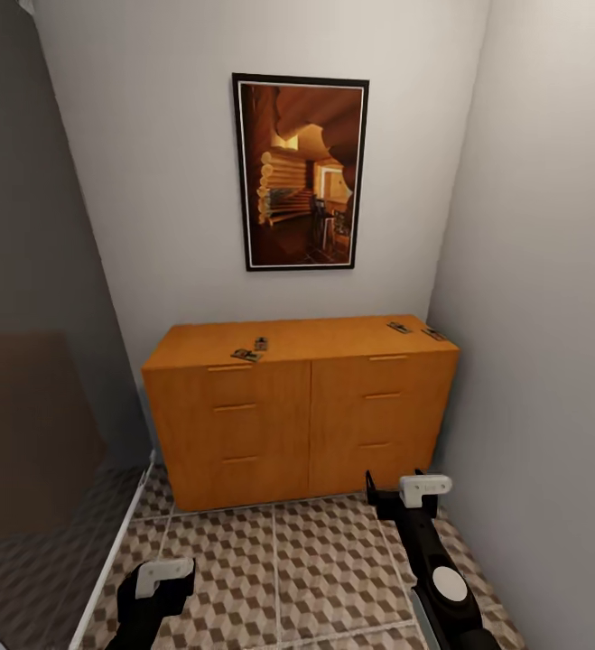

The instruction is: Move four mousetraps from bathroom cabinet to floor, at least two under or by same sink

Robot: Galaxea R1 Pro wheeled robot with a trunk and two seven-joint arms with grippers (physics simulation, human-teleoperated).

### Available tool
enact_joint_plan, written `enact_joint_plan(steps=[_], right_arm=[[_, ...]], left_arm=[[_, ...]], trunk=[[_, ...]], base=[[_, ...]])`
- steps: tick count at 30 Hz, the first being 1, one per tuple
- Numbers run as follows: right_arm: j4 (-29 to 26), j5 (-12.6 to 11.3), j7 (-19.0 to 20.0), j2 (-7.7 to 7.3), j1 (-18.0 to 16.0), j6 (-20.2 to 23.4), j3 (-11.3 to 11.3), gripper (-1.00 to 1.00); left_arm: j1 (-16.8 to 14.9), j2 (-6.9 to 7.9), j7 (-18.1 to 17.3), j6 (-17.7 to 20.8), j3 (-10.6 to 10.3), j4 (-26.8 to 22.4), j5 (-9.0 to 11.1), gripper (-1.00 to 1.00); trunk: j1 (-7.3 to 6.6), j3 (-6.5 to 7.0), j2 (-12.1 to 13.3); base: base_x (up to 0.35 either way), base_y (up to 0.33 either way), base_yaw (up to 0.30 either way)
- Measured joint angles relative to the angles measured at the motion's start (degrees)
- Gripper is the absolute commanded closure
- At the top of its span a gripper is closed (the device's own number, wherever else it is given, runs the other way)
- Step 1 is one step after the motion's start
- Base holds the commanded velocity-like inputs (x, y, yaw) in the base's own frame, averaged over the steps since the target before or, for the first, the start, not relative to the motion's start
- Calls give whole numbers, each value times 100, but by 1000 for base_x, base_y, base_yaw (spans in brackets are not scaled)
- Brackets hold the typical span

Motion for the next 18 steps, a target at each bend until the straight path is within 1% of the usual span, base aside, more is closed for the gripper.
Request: enact_joint_plan(steps=[14, 18], right_arm=[[0, 0, 0, 0, 0, 0, 0, -100], [0, 0, 0, -4, 0, 0, 0, -100]], left_arm=[[0, 0, 0, 0, 0, 8, 0, -100], [0, 0, 0, 0, 0, 9, 0, -100]], trunk=[[0, -31, 0], [0, -36, 0]], base=[[0, 0, 287], [0, -2, 187]])
